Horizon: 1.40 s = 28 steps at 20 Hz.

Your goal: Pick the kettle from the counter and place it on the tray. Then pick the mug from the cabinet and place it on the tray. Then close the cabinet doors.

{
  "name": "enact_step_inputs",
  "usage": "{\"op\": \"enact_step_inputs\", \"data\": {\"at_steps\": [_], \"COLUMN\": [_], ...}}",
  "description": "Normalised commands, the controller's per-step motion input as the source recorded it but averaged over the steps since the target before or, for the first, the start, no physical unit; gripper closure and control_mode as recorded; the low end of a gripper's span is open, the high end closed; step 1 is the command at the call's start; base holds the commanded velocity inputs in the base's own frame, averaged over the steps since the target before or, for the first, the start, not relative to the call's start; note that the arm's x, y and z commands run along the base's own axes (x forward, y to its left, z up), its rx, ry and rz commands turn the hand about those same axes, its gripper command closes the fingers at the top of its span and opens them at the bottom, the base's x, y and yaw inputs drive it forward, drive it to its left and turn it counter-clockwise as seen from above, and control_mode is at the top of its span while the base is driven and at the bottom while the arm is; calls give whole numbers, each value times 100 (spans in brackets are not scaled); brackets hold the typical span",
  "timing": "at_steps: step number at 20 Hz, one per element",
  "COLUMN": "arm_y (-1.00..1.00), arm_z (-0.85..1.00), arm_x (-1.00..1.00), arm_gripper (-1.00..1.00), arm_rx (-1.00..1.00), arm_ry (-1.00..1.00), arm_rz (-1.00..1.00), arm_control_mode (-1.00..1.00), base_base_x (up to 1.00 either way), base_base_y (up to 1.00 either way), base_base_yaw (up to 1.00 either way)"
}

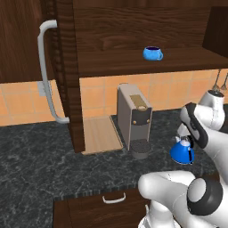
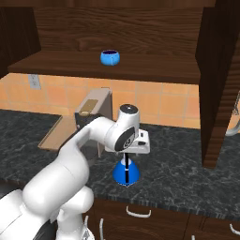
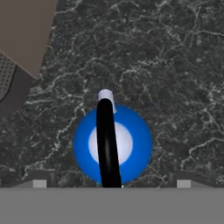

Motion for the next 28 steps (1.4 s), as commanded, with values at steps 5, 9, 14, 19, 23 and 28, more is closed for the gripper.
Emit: {"op": "enact_step_inputs", "data": {"at_steps": [5, 9, 14, 19, 23, 28], "arm_y": [0, 0, 6, 73, 100, 100], "arm_z": [-27, -20, 8, 73, 68, 36], "arm_x": [7, 2, -4, -13, -22, -3], "arm_gripper": [100, 100, 100, 100, 100, 100], "arm_rx": [0, 1, 3, -1, -10, -14], "arm_ry": [10, 9, 1, -4, -8, -14], "arm_rz": [2, 1, 2, -5, -21, -27], "arm_control_mode": [-100, -100, -100, -100, -100, -100], "base_base_x": [0, 0, 0, 0, 0, 0], "base_base_y": [0, 0, 0, 0, 0, 0], "base_base_yaw": [0, 0, 0, 0, 0, 0]}}
